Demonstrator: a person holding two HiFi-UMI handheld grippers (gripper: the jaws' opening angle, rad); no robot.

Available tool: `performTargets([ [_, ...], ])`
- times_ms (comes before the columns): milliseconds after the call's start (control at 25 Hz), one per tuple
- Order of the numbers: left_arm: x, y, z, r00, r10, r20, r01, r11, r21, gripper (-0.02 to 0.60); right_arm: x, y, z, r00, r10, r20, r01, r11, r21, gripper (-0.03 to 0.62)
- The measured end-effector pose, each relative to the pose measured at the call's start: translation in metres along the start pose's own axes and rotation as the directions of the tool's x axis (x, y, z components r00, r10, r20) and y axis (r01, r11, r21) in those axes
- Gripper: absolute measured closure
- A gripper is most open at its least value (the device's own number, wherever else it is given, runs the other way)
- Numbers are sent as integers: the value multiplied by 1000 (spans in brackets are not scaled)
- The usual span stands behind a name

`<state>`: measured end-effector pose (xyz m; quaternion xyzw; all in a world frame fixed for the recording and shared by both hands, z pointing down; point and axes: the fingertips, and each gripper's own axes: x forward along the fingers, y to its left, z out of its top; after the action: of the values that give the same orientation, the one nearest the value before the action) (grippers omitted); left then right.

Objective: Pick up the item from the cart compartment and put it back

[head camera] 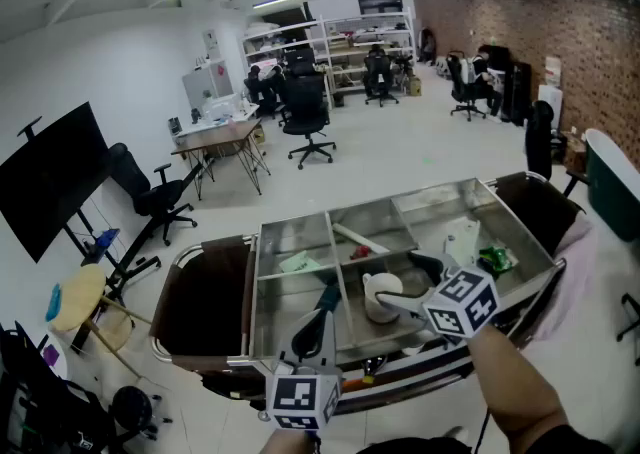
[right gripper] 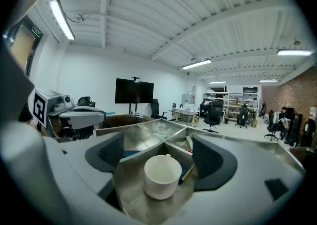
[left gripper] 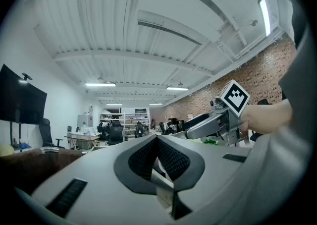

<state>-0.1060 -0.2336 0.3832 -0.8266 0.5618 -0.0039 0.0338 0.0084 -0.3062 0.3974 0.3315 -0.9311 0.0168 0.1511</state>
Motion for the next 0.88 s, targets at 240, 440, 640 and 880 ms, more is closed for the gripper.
performTargets([
  [240,0,2,1,1000,-1,1,1,1000,1,581,36,5,-20,987,45,-152,-53,998,-45,128],
  [440,-1,2,2,1000,1,-7,-1,1000,-3,581,55,-1,-39,959,55,-278,-80,994,-78,111],
  [640,-1,5,0,1000,3,-4,-3,1000,-4,581,69,-6,-54,921,88,-379,-125,989,-74,111],
  [880,-1,2,1,1000,2,-12,-2,1000,-12,581,78,3,-77,842,148,-519,-220,972,-80,92],
])
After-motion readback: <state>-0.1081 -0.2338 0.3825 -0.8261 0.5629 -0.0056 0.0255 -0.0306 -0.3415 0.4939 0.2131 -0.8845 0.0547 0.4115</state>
